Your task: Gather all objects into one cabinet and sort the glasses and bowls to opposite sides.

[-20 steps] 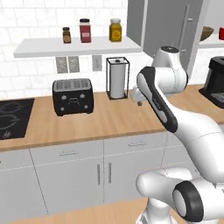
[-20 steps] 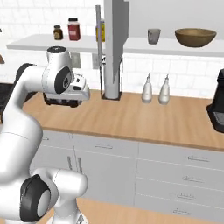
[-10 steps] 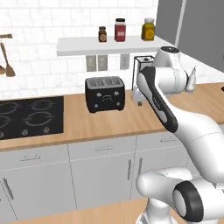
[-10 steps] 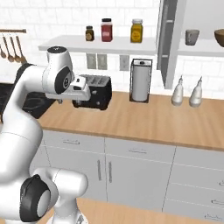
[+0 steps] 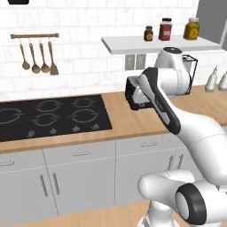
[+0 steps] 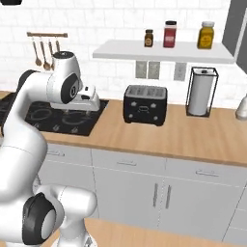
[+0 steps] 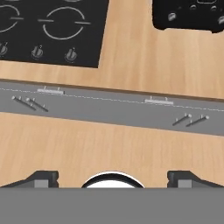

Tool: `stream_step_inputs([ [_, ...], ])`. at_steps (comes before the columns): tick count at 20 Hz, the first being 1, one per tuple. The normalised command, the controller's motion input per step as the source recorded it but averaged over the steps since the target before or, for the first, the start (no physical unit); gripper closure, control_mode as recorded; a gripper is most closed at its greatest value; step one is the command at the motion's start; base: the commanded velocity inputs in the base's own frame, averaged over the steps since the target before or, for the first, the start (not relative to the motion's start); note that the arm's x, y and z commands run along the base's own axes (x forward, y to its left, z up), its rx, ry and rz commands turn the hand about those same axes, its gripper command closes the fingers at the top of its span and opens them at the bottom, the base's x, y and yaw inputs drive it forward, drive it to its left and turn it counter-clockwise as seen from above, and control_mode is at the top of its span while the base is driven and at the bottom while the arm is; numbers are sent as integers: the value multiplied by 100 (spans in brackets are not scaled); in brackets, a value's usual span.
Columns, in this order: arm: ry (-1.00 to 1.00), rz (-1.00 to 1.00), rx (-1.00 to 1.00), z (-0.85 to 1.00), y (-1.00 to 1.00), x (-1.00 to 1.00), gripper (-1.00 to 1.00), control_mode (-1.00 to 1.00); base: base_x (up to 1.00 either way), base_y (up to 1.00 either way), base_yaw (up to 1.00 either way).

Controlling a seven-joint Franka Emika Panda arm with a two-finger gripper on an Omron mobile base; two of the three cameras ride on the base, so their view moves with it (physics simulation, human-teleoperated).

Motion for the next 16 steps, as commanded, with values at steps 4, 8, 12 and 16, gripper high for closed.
stream_step_inputs([
  [4, 0, 0, 0, 0, 0, 0, -100, 100, 0, 100, 0],
  [8, 0, 0, 0, 0, 0, 0, -100, 100, 0, 100, 0],
  [12, 0, 0, 0, 0, 0, 0, -100, 100, 0, 100, 0],
  [16, 0, 0, 0, 0, 0, 0, -100, 100, -2, 96, 0],
])
